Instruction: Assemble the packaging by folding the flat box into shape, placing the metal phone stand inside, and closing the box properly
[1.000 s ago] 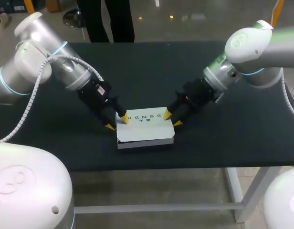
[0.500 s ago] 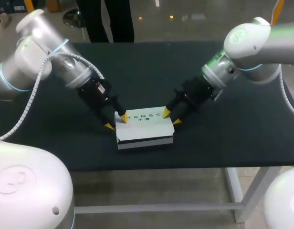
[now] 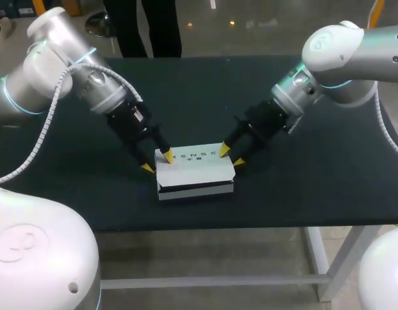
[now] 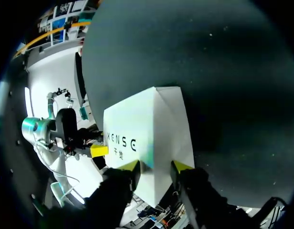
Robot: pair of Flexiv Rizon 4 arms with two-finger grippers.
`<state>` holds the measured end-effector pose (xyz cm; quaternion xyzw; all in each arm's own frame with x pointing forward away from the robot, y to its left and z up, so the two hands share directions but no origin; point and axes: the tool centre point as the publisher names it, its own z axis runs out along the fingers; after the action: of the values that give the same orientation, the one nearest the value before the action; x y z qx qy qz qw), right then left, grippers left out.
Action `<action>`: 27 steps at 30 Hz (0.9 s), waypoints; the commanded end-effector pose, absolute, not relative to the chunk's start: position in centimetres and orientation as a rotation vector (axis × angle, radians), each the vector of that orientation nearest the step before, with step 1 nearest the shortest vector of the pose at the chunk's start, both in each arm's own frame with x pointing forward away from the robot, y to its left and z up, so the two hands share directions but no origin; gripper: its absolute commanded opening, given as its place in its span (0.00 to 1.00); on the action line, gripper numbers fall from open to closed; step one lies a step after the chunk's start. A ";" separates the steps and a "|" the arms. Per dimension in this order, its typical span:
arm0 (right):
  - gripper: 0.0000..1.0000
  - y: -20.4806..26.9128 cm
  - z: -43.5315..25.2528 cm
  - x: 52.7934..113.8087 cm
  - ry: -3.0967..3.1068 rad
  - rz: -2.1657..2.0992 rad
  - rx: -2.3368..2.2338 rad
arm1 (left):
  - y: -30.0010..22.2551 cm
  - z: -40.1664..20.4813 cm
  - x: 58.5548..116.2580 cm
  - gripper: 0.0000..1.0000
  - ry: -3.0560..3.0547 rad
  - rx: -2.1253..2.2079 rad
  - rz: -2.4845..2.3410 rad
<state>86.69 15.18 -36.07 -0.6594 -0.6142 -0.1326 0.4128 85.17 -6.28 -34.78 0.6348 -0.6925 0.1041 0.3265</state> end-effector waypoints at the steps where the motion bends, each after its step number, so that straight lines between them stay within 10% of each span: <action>1: 0.45 15.6 -36.1 87.1 -1.541 -0.311 -1.636 | -6.6 -34.6 85.6 0.64 -1.812 1.661 0.254; 27: 0.46 15.5 -35.8 87.7 -1.487 -0.236 -1.616 | -6.5 -34.3 86.3 0.63 -1.762 1.681 0.175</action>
<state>87.11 15.26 -35.75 -0.6583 -0.6004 -0.1035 0.4420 85.88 -6.19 -34.38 0.6474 -0.6774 0.0730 0.3417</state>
